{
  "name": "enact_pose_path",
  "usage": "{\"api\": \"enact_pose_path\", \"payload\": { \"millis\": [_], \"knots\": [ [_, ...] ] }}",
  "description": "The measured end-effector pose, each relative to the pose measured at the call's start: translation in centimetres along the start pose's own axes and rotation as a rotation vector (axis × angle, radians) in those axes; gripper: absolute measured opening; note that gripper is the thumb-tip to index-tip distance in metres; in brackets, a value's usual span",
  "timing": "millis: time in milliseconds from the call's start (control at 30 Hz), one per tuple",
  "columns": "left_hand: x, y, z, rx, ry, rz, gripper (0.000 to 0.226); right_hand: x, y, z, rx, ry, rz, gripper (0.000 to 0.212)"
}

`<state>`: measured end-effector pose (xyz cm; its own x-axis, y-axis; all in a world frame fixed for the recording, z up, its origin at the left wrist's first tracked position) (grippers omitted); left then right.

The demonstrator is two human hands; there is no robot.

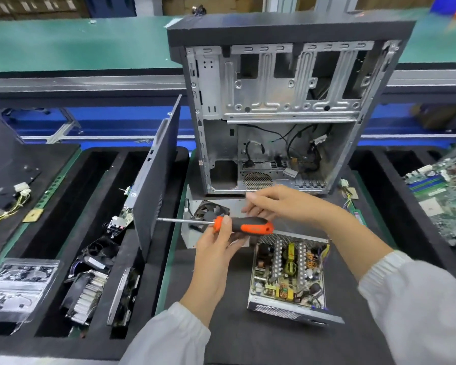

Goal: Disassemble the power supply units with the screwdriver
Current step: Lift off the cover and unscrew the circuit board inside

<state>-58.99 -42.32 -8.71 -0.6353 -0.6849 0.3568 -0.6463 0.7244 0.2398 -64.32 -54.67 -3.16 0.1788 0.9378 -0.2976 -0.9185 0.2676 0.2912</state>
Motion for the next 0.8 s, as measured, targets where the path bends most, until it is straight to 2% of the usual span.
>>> {"api": "enact_pose_path", "payload": {
  "millis": [100, 167, 233, 333, 400, 467, 533, 600, 667, 800],
  "knots": [
    [2.5, -0.7, -0.3, -0.025, 0.077, 0.091, 0.034, -1.3, 3.6, -1.0, -0.051, -0.315, -0.049, 0.031],
    [4.1, -1.2, 0.0, -0.094, 0.146, 0.119, 0.042, -1.4, 5.0, -1.0, -0.138, -0.52, -0.059, 0.041],
    [5.9, -1.5, 0.6, -0.184, 0.235, 0.143, 0.043, -1.2, 5.5, -0.3, -0.25, -0.521, -0.119, 0.049],
    [7.8, -1.5, 1.1, -0.277, 0.259, 0.206, 0.038, -2.5, 6.5, 1.4, -0.377, -0.305, -0.384, 0.039],
    [7.9, -1.0, 1.4, -0.302, 0.119, 0.232, 0.039, -3.3, 7.4, 2.2, -0.417, -0.19, -0.51, 0.027],
    [6.5, -0.5, 1.3, -0.24, -0.202, 0.236, 0.035, -3.9, 8.4, 3.0, -0.436, -0.125, -0.595, 0.021],
    [4.5, -0.1, 1.1, -0.112, -0.573, 0.248, 0.021, -4.4, 9.6, 3.7, -0.453, -0.11, -0.662, 0.02],
    [2.3, 0.7, 1.8, -0.066, -0.828, 0.252, 0.007, -4.4, 10.5, 4.3, -0.488, -0.134, -0.677, 0.017],
    [0.5, 1.8, 3.3, -0.097, -0.957, 0.255, 0.003, -3.7, 10.7, 4.2, -0.465, -0.119, -0.652, 0.017],
    [-1.4, 3.6, 5.7, -0.124, -1.099, 0.197, 0.021, -0.5, 9.8, 2.9, -0.371, 0.018, -0.536, 0.018]
  ]
}}
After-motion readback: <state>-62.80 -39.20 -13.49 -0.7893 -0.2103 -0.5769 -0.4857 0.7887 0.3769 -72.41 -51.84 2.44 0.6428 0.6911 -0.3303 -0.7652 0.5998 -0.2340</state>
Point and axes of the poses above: each hand's wrist, its own y-axis away from the middle knuckle, its own x-axis out of the palm, z = x × y, the point moved 10 cm from there along -y, towards the middle knuckle, and after that the axes turned 6 degrees about -y, right-handed, at the moved point
